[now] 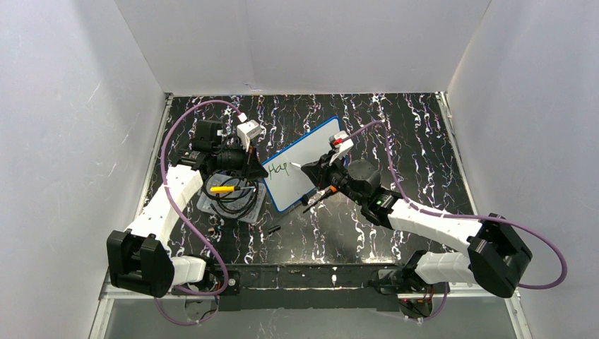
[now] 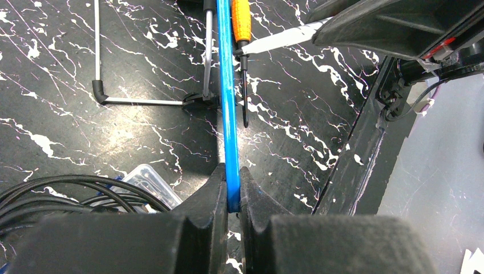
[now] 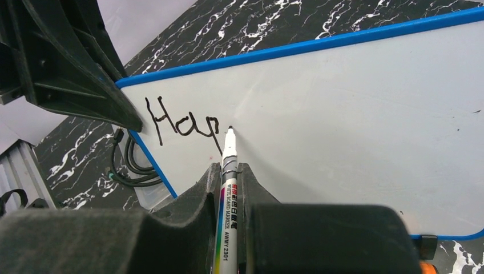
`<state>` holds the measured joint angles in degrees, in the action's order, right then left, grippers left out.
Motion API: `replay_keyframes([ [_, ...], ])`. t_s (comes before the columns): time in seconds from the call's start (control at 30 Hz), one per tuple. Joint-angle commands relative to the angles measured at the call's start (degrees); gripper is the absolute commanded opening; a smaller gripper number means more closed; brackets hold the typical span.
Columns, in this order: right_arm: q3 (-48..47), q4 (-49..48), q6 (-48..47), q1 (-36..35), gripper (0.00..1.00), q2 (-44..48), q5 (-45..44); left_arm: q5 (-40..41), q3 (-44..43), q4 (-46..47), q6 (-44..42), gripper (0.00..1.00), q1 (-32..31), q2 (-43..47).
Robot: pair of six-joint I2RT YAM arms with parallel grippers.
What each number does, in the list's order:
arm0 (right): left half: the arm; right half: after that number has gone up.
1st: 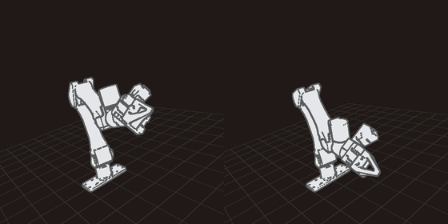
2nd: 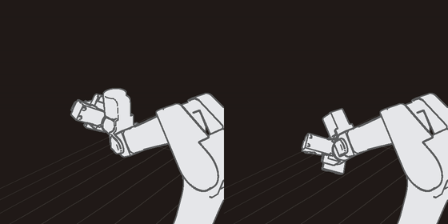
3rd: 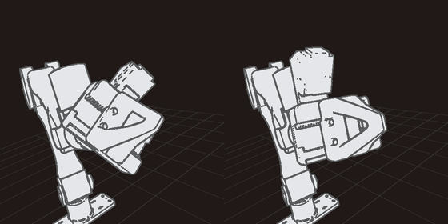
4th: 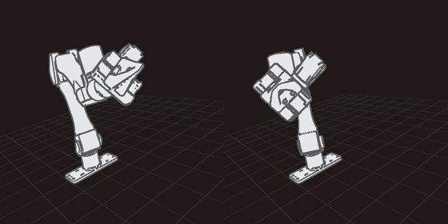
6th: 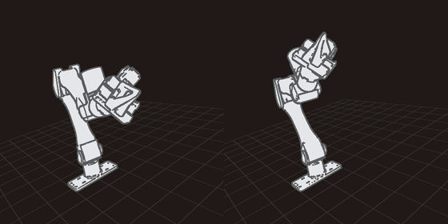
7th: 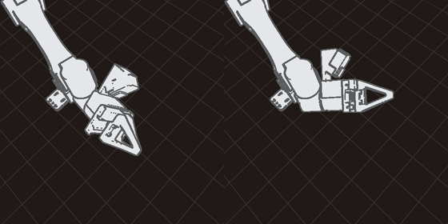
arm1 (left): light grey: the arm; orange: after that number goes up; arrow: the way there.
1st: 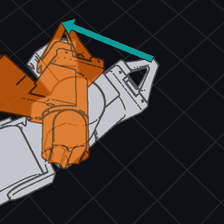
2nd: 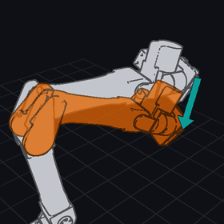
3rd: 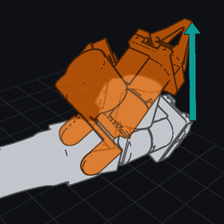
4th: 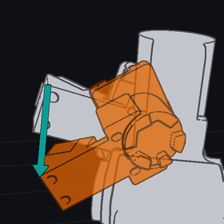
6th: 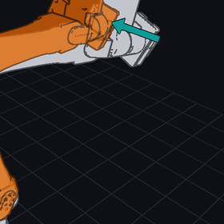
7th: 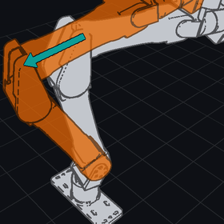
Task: Write a sentence on the whiteboard
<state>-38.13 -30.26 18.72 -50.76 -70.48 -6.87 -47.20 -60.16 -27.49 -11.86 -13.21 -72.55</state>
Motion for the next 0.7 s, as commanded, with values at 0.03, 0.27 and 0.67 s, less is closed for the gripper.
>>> replay_keyframes([
  [0.03,-3.17,-4.68,-1.56,-0.3,0.01,-0.44,-0.1,-6.14,-1.65,-1.72,1.39,0.0,0.03,1.72],
  [0.27,-3.37,-5.56,-1.5,-0.3,0.01,-0.6,0.31,-6.15,-1.64,-1.71,1.39,0.0,0.03,1.78],
  [0.67,-1.66,-4.54,-0.94,-0.3,0.01,-1.74,-0.17,-6.15,-1.63,-1.78,1.36,0.0,0.03,1.8],
])
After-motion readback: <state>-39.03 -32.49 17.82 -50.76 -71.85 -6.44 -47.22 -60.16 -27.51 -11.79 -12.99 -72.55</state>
